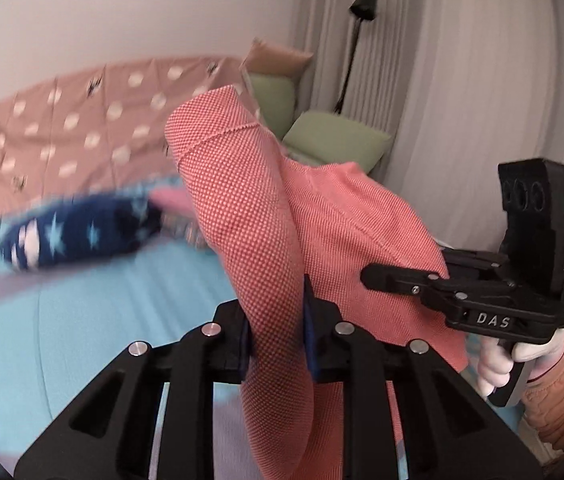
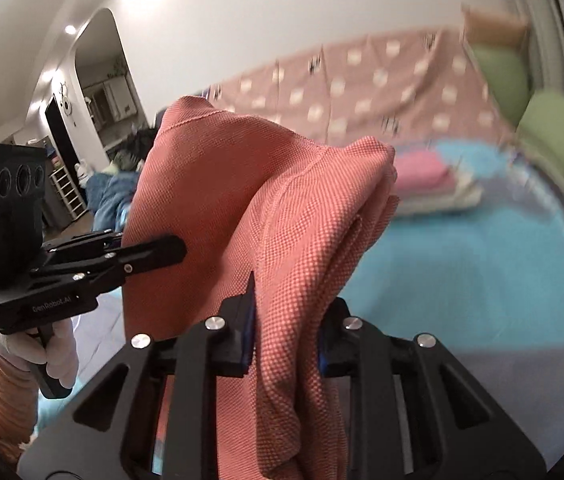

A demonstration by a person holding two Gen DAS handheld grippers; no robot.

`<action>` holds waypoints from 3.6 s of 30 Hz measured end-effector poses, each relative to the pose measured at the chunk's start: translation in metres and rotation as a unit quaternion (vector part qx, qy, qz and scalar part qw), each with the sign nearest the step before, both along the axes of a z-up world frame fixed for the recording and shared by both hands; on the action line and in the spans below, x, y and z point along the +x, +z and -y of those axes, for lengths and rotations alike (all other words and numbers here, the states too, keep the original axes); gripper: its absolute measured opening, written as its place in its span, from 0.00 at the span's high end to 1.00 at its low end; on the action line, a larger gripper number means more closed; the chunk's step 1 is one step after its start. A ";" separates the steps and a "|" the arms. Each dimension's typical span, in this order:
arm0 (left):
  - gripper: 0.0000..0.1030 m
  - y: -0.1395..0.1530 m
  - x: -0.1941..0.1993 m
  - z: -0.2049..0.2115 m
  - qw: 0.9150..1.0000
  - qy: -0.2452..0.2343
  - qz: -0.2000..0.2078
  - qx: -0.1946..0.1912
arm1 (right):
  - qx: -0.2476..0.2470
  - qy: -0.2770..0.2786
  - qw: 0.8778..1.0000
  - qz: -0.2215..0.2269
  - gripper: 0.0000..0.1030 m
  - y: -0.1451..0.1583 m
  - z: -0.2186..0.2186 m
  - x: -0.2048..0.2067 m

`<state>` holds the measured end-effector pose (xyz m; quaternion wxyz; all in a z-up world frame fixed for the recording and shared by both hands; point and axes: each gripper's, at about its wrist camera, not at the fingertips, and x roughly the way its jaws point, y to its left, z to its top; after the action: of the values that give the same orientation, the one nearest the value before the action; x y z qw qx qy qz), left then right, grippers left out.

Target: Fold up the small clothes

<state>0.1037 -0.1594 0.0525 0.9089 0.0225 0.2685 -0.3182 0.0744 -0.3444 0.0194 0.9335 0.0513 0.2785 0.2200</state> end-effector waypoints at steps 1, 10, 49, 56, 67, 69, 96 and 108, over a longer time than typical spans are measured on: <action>0.79 0.013 0.008 0.006 1.000 -0.002 0.012 0.001 | -0.006 -0.004 1.000 0.010 0.78 0.012 0.003 0.003; 0.79 0.092 0.134 0.031 0.999 0.008 0.043 -0.030 | -0.038 -0.053 0.995 0.071 0.78 0.114 0.036 0.114; 0.01 -0.018 0.047 0.013 0.991 0.123 0.038 0.022 | -0.056 -0.233 0.966 0.097 0.02 0.008 0.025 0.014; 0.01 -0.002 -0.023 -0.007 0.989 0.138 0.038 0.021 | -0.036 -0.241 0.966 0.083 0.02 0.022 0.006 -0.054; 0.01 -0.006 -0.091 -0.013 0.985 0.172 0.020 0.011 | -0.036 -0.232 0.970 0.060 0.02 0.018 -0.009 -0.111; 0.01 -0.008 -0.096 -0.016 0.985 0.171 0.014 -0.002 | -0.037 -0.230 0.971 0.057 0.02 0.016 -0.012 -0.118; 0.01 -0.015 -0.117 -0.016 0.985 0.170 0.003 -0.011 | -0.048 -0.206 0.977 0.033 0.02 0.005 -0.024 -0.125; 0.01 -0.016 -0.116 -0.018 0.985 0.170 0.002 -0.007 | -0.052 -0.196 0.979 0.028 0.02 0.002 -0.030 -0.121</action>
<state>-0.0123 -0.1412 0.0360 0.9506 -0.0292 0.2642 -0.1605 -0.0464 -0.3145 0.0210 0.9673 0.0496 0.2479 0.0197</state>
